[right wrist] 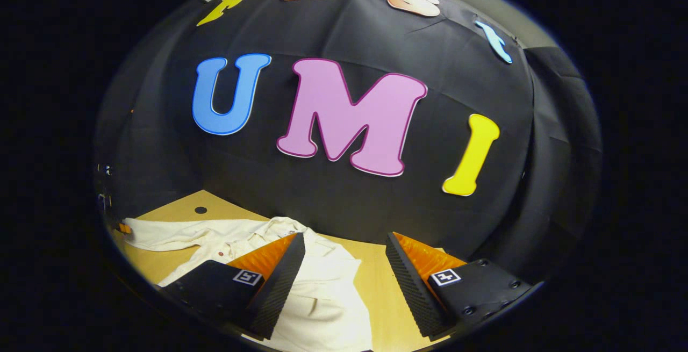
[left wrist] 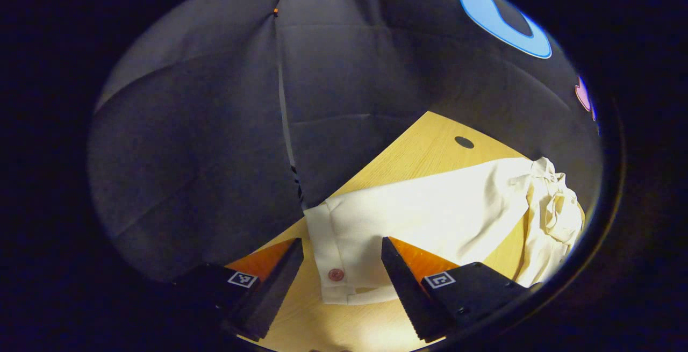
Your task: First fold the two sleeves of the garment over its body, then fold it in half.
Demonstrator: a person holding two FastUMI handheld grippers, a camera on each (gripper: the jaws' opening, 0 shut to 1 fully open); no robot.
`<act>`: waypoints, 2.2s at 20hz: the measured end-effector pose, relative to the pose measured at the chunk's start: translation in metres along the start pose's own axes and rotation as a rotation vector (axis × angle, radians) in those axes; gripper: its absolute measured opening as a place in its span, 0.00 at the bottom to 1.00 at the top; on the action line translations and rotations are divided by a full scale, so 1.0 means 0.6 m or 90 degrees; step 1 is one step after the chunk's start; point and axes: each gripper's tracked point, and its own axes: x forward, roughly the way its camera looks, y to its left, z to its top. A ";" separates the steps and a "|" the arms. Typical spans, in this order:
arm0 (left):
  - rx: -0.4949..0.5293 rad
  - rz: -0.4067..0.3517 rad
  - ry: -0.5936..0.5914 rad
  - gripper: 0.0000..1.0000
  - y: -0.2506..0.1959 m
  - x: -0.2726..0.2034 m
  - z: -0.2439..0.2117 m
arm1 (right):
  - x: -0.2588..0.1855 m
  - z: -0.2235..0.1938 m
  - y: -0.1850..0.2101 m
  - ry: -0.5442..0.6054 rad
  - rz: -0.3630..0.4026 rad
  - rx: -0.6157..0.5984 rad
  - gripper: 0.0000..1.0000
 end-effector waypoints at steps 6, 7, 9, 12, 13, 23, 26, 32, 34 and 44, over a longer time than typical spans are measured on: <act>0.050 0.000 0.046 0.96 -0.003 0.024 -0.026 | -0.077 -0.028 -0.060 0.011 -0.050 0.000 0.96; 0.061 -0.012 0.048 0.93 -0.009 0.021 -0.020 | -0.083 -0.036 -0.069 0.019 -0.056 0.005 0.97; 0.078 -0.032 0.049 0.67 -0.018 0.022 -0.016 | -0.097 -0.054 -0.085 0.031 -0.070 0.015 0.97; 0.095 -0.036 0.062 0.24 -0.025 0.024 -0.011 | -0.109 -0.076 -0.102 0.044 -0.084 0.028 0.97; 0.107 -0.039 0.067 0.22 -0.026 0.023 -0.007 | -0.112 -0.082 -0.108 0.047 -0.087 0.030 0.97; 0.207 -0.151 -0.099 0.07 -0.241 -0.104 0.171 | -0.108 -0.108 -0.176 0.060 -0.127 0.054 0.97; 0.223 -0.235 -0.136 0.07 -0.389 -0.167 0.197 | -0.106 -0.125 -0.190 0.071 -0.129 0.059 0.97; 0.265 -0.421 -0.156 0.07 -0.696 -0.303 0.177 | -0.104 -0.167 -0.225 0.095 -0.141 0.063 0.97; 0.281 -0.477 -0.151 0.07 -0.784 -0.340 0.152 | -0.104 -0.182 -0.241 0.104 -0.146 0.064 0.97; 0.338 -0.615 -0.056 0.23 -1.131 -0.408 -0.068 | -0.081 -0.284 -0.302 0.171 -0.150 0.105 0.97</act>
